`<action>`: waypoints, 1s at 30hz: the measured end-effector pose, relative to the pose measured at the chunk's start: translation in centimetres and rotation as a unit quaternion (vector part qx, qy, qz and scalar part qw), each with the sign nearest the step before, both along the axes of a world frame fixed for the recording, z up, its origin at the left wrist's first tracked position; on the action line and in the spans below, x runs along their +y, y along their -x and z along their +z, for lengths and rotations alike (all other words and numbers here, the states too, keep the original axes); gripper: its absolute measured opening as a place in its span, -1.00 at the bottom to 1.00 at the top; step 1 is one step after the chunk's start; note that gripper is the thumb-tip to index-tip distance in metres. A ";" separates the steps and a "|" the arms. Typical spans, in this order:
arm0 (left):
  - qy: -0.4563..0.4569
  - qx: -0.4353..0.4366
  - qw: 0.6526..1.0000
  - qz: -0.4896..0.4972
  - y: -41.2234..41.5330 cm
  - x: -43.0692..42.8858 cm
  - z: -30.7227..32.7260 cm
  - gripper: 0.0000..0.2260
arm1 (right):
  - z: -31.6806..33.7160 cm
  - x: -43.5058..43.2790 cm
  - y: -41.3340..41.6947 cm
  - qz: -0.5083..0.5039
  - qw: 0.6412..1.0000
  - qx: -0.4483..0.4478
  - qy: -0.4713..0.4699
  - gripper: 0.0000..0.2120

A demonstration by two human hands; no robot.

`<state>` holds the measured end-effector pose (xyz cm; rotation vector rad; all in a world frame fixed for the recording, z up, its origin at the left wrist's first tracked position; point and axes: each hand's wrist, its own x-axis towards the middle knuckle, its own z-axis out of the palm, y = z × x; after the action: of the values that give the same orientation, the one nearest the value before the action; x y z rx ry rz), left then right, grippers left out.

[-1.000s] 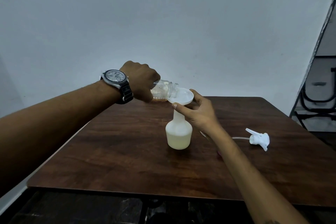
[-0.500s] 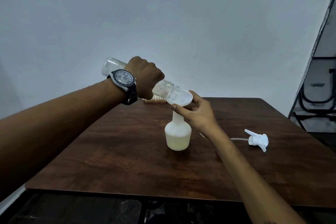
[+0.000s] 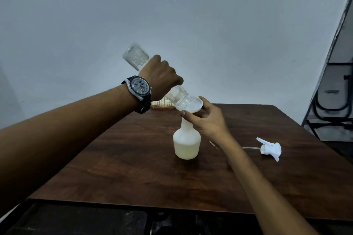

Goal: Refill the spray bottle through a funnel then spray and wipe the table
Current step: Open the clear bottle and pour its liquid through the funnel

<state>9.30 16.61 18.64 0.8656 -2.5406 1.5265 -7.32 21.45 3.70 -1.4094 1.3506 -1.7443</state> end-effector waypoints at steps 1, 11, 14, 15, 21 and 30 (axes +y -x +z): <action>0.009 -0.006 1.000 -0.008 0.1 -0.1 -0.1 -0.71 | 0.0 0.0 0.0 0.002 1.000 -0.002 -0.001 -0.44; 0.146 -0.057 0.979 -0.128 1.1 -0.5 -0.2 -0.40 | 0.1 0.2 -0.1 -0.003 1.000 -0.009 -0.011 -0.56; 0.175 -0.051 0.974 -0.137 1.1 -0.8 -0.6 -0.37 | 0.0 0.1 -0.2 0.000 1.000 -0.015 -0.007 -0.32; 0.174 -0.047 0.974 -0.139 1.1 -0.9 -0.8 -0.38 | 0.0 0.1 -0.3 -0.003 1.000 -0.015 -0.006 -0.17; 0.182 -0.040 0.971 -0.149 1.1 -1.3 -1.4 -0.42 | 0.0 0.1 -0.2 -0.004 1.000 -0.011 -0.015 -0.35; 0.162 -0.033 0.975 -0.151 1.1 -1.0 -1.4 -0.40 | -0.1 0.1 -0.2 -0.003 1.000 -0.022 -0.005 -0.25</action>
<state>8.20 15.59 17.21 0.3766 -2.2349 1.8129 -7.10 21.52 3.63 -1.3551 1.3395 -1.7604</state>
